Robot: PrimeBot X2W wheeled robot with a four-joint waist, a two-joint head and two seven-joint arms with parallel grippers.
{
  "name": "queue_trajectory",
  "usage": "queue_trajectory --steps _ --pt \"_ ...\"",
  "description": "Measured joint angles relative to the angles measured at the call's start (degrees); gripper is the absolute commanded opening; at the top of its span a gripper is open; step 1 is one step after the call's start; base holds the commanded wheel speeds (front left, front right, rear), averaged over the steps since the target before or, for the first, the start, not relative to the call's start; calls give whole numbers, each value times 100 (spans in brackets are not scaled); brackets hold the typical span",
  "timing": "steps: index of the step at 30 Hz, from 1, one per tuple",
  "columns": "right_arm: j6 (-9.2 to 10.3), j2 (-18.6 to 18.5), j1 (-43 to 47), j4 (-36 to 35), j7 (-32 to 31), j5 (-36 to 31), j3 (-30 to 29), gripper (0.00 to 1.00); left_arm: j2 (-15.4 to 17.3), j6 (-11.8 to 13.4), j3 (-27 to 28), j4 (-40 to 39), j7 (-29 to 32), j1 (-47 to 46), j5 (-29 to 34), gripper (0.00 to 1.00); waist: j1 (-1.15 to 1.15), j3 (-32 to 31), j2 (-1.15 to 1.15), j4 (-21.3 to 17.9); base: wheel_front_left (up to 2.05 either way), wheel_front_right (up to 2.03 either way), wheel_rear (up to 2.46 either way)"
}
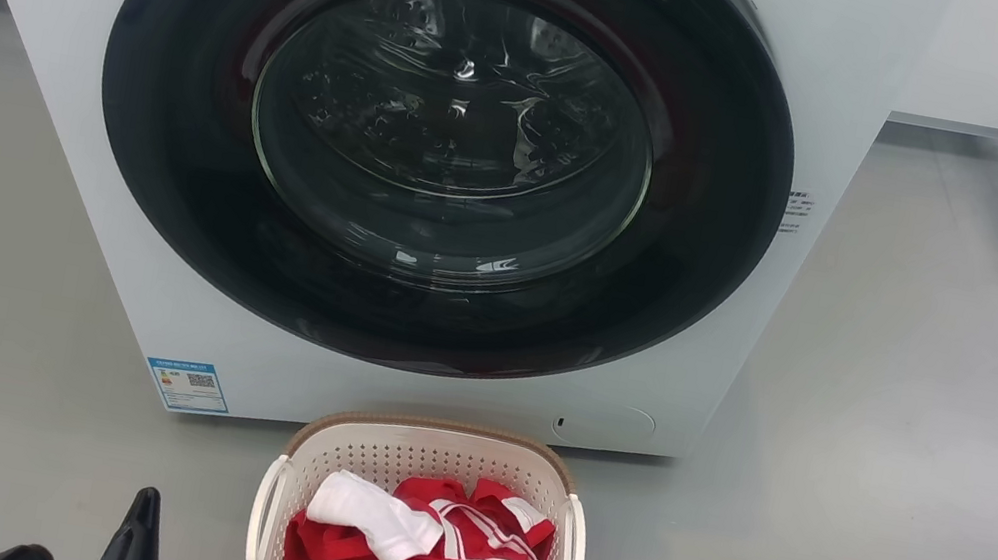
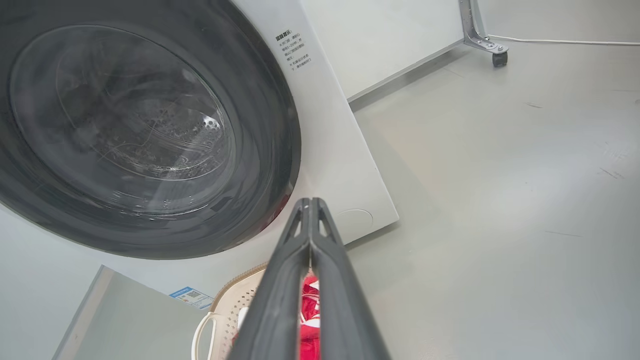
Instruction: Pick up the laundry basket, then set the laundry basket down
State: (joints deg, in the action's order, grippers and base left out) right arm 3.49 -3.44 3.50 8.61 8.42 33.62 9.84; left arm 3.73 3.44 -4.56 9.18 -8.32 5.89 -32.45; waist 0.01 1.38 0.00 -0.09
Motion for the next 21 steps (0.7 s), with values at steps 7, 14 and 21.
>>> queue_trajectory --steps 7,14,21 --pt "-103 15 -78 97 -140 578 -177 0 -10 -102 75 87 133 -110 -566 0 0 -13 0 1 0 0 0" --pt "-210 30 -198 166 -336 1215 -375 0 -14 -232 211 162 323 -227 -1206 0 0 -27 0 2 0 0 0" --pt "-309 41 -250 282 -490 1795 -546 0 -25 -309 285 264 479 -308 -1812 0 0 -40 0 3 0 0 0"
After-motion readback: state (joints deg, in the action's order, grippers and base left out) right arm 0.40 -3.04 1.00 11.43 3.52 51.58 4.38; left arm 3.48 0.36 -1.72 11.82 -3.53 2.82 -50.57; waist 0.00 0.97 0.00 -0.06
